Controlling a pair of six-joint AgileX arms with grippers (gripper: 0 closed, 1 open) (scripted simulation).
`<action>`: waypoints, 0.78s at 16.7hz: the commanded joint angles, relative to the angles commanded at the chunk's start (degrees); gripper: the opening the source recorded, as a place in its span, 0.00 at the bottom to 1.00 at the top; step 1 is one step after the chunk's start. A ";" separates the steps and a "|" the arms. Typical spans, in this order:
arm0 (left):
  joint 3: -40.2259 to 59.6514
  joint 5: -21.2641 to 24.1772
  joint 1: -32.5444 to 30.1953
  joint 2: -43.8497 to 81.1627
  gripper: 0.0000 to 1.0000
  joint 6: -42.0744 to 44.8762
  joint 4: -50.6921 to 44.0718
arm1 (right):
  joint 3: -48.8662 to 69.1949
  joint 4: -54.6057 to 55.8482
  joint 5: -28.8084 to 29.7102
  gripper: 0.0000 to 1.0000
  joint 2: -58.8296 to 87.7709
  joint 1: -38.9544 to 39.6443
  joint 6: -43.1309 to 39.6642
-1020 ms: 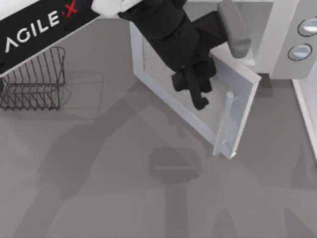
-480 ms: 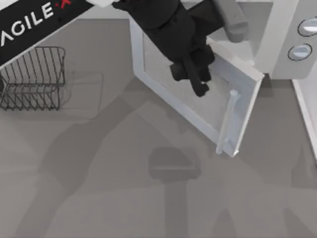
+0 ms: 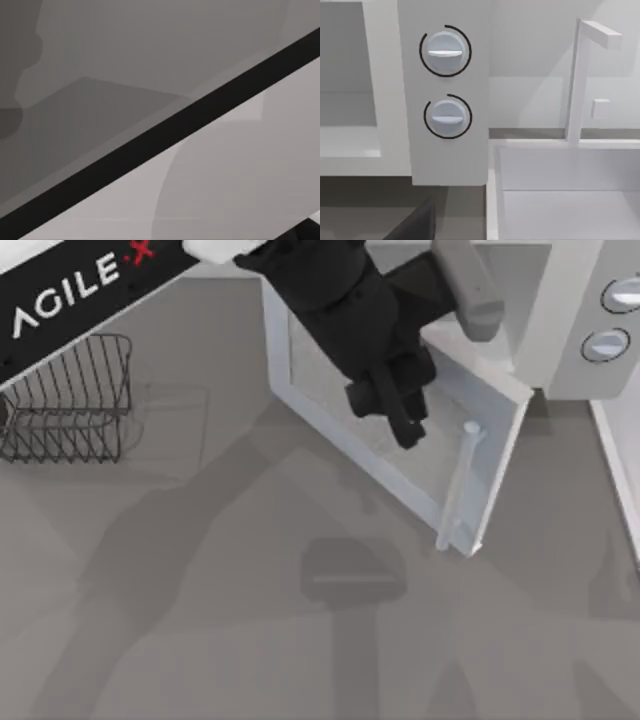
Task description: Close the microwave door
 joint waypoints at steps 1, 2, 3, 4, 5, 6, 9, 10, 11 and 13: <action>-0.39 -0.01 -0.35 0.38 0.00 -0.27 -0.36 | 0.00 0.00 0.00 1.00 0.00 0.00 0.00; -0.66 -0.04 -0.66 0.84 0.00 -0.57 -0.72 | 0.00 0.00 0.00 1.00 0.00 0.00 0.00; -0.74 -0.07 -0.94 1.36 0.00 -0.88 -1.07 | 0.00 0.00 0.00 1.00 0.00 0.00 0.00; -0.59 -0.10 -1.18 1.87 0.00 -1.17 -1.38 | 0.00 0.00 0.00 1.00 0.00 0.00 0.00; -0.15 -0.14 -1.38 2.33 0.00 -1.43 -1.58 | 0.00 0.00 0.00 1.00 0.00 0.00 0.00; 0.59 -0.20 -1.53 2.68 0.00 -1.62 -1.61 | 0.00 0.00 0.00 1.00 0.00 0.00 0.00; 4.02 -0.59 -1.55 2.84 0.00 -1.74 -0.70 | 0.00 0.00 0.00 1.00 0.00 0.00 0.00; 5.06 -0.73 -1.38 2.75 0.00 -1.69 -0.26 | 0.00 0.00 0.00 1.00 0.00 0.00 0.00; 5.71 -0.83 -1.22 2.70 0.00 -1.64 0.05 | 0.00 0.00 0.00 1.00 0.00 0.00 0.00; 5.83 -0.85 -1.18 2.70 0.00 -1.63 0.11 | 0.00 0.00 0.00 1.00 0.00 0.00 0.00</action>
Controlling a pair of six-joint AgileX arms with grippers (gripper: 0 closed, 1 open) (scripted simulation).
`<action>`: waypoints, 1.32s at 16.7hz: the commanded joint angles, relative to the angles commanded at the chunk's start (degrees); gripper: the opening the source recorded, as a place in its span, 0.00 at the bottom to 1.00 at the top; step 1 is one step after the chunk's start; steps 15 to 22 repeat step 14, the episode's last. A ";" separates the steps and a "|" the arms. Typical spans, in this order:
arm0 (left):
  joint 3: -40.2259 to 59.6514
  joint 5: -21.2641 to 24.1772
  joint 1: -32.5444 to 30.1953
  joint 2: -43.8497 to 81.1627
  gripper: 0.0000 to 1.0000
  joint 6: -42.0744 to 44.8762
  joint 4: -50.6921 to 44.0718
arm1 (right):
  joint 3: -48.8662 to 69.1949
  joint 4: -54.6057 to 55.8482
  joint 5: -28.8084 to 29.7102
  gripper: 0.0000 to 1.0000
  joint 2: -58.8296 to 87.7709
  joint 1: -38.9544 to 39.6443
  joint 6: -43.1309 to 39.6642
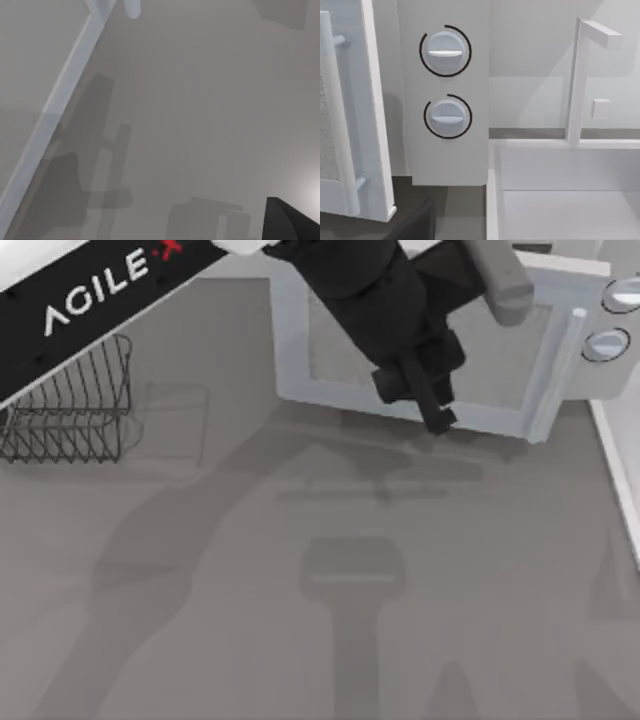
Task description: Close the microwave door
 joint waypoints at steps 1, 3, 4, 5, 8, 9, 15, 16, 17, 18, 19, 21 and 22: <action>0.00 0.00 0.00 0.00 0.00 0.00 0.00 | 0.00 0.00 0.00 1.00 0.00 0.00 0.00; -0.16 0.09 -0.16 -0.02 0.00 -0.03 -0.18 | 0.00 0.00 0.00 1.00 0.00 0.00 0.00; -0.13 0.25 -0.48 0.24 0.00 -0.17 -0.58 | 0.00 0.00 0.00 1.00 0.00 0.00 0.00; -0.03 0.41 -0.88 0.73 0.00 -0.44 -1.16 | 0.00 0.00 0.00 1.00 0.00 0.00 0.00; 0.72 0.56 -1.99 3.02 0.00 -1.51 -2.90 | 0.00 0.00 0.00 1.00 0.00 0.00 0.00; 1.23 0.48 -2.28 3.67 0.00 -1.82 -3.18 | 0.00 0.00 0.00 1.00 0.00 0.00 0.00; 5.27 -0.74 -2.13 3.56 0.00 -1.93 -1.34 | 0.00 0.00 0.00 1.00 0.00 0.00 0.00; 5.27 -0.74 -2.13 3.56 0.00 -1.93 -1.34 | 0.00 0.00 0.00 1.00 0.00 0.00 0.00; 5.27 -0.74 -2.13 3.56 0.00 -1.93 -1.34 | 0.00 0.00 0.00 1.00 0.00 0.00 0.00; 5.27 -0.74 -2.13 3.56 0.00 -1.93 -1.34 | 0.00 0.00 0.00 1.00 0.00 0.00 0.00; 5.27 -0.74 -2.13 3.56 0.00 -1.93 -1.34 | 0.00 0.00 0.00 1.00 0.00 0.00 0.00; 5.27 -0.74 -2.13 3.56 0.00 -1.93 -1.34 | 0.00 0.00 0.00 1.00 0.00 0.00 0.00; 5.27 -0.74 -2.13 3.56 0.00 -1.93 -1.34 | 0.00 0.00 0.00 1.00 0.00 0.00 0.00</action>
